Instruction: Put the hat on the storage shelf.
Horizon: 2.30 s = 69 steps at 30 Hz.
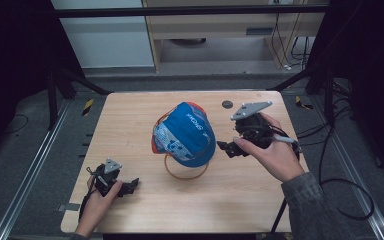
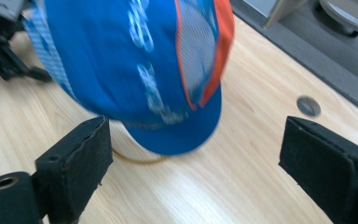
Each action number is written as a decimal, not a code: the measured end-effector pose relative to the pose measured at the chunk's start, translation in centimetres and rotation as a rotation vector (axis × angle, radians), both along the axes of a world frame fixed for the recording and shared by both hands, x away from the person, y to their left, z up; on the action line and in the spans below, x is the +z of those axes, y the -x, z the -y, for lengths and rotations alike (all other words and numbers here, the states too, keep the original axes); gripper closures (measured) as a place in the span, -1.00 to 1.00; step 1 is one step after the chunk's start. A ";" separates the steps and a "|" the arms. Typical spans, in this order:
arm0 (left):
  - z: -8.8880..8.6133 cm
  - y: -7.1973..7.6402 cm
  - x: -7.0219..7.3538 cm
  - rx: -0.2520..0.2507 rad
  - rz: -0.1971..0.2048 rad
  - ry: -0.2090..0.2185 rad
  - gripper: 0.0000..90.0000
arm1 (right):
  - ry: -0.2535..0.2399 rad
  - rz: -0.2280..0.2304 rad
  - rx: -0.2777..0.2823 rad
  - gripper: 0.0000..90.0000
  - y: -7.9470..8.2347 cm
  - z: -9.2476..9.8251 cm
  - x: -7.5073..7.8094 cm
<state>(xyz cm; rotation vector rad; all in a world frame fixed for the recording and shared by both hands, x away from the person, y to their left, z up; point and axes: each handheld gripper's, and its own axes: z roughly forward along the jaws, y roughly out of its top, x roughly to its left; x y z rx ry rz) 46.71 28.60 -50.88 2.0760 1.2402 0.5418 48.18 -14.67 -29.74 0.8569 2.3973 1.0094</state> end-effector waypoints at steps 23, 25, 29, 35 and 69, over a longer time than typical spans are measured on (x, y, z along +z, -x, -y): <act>0.0 0.0 0.0 0.000 0.000 0.000 -1.00 | -0.007 -0.065 -0.149 -0.74 1.0 6.7 -10.9; 0.0 0.0 0.0 0.000 0.000 0.000 -1.00 | -0.012 -0.070 -0.165 -0.74 1.0 7.1 -11.7; 0.0 0.0 0.0 0.000 0.001 0.000 -1.00 | -0.017 -0.082 -0.193 -0.73 1.1 7.8 -13.1; 0.0 0.0 0.0 0.000 0.000 0.000 -1.00 | -0.026 -0.105 -0.228 -0.73 1.2 8.9 -15.0; 0.0 0.0 0.0 0.000 0.000 0.000 -1.00 | -0.088 -0.121 -0.374 -0.75 2.0 11.6 -19.9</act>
